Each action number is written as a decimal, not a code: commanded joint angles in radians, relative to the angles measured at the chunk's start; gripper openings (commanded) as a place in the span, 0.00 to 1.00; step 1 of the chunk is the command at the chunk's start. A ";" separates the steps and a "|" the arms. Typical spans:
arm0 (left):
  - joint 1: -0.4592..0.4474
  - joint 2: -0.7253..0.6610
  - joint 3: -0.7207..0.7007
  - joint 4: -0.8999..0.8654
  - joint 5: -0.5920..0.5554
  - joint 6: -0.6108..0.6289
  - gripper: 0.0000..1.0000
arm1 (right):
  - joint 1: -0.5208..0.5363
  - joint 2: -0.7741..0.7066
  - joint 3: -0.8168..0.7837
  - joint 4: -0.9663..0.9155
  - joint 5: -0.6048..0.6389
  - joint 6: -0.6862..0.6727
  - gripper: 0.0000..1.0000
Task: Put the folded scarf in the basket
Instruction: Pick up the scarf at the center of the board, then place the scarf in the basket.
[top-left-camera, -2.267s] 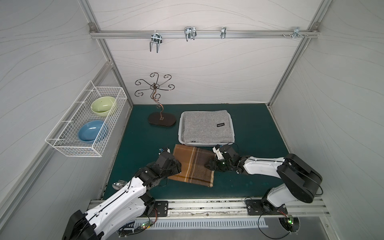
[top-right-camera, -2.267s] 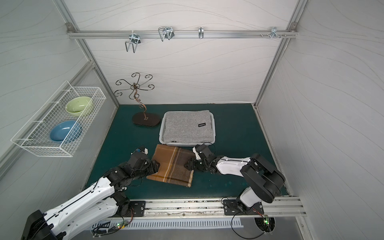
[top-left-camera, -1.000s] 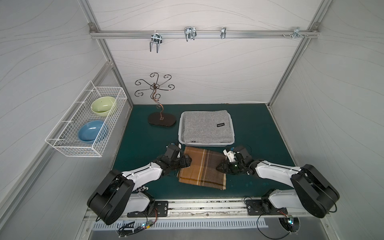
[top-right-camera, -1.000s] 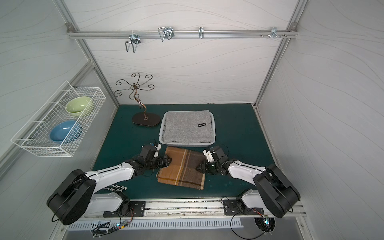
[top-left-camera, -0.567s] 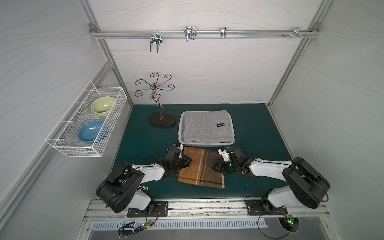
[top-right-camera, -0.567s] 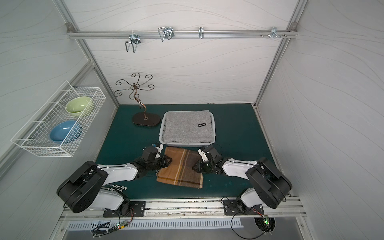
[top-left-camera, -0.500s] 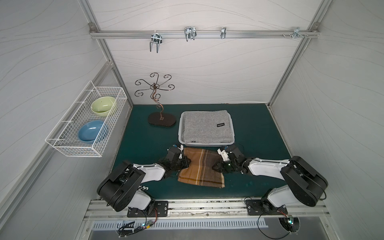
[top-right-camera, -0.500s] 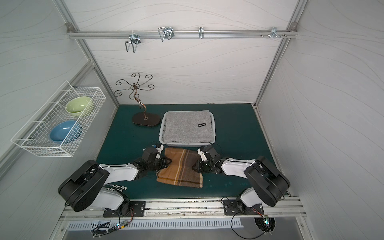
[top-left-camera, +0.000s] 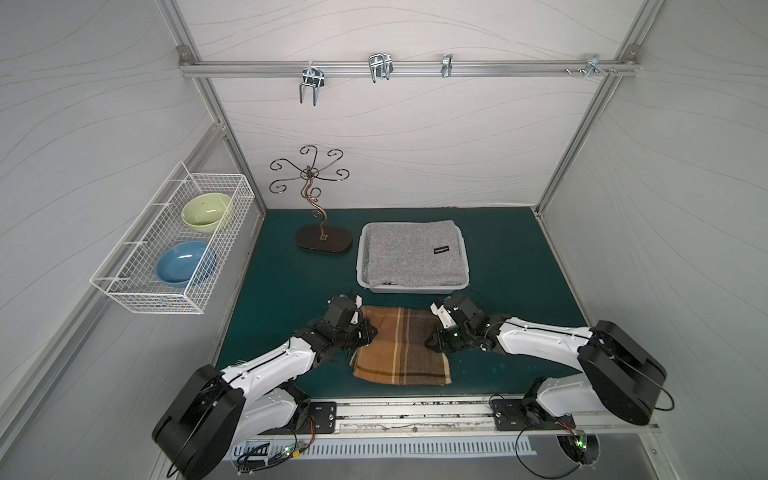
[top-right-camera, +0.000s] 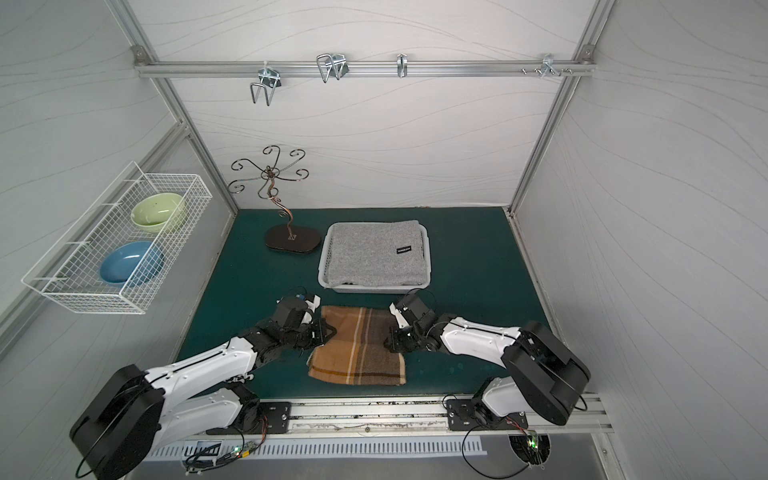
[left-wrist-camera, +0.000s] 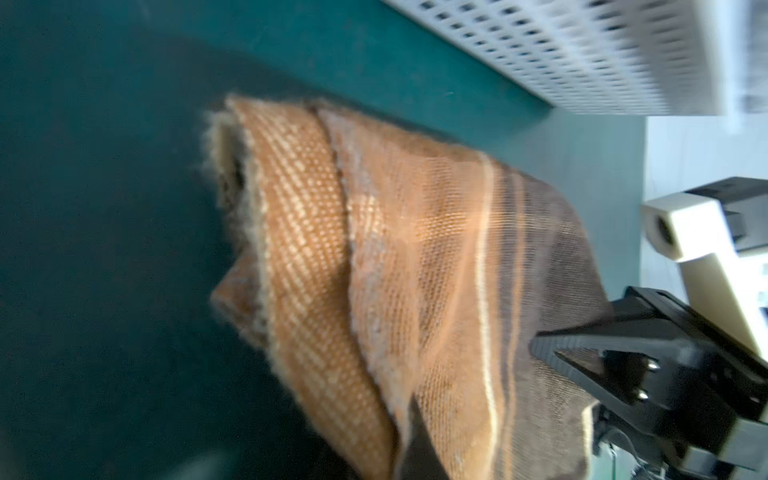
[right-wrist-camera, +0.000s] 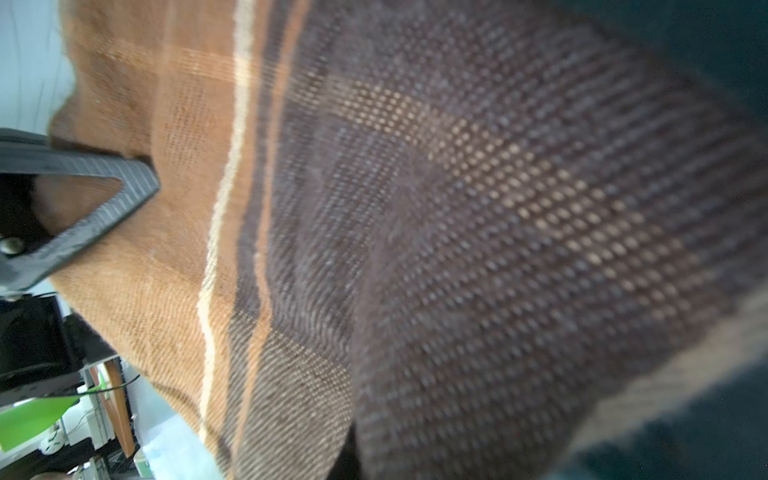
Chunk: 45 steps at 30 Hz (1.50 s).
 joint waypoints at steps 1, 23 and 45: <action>-0.008 -0.071 0.086 -0.161 -0.021 0.018 0.00 | 0.012 -0.081 0.052 -0.150 0.035 -0.018 0.00; -0.005 0.088 0.830 -0.416 0.011 0.111 0.00 | -0.259 -0.170 0.752 -0.697 -0.075 -0.298 0.00; 0.258 0.862 1.612 -0.393 0.215 0.146 0.00 | -0.545 0.610 1.551 -0.723 -0.380 -0.392 0.00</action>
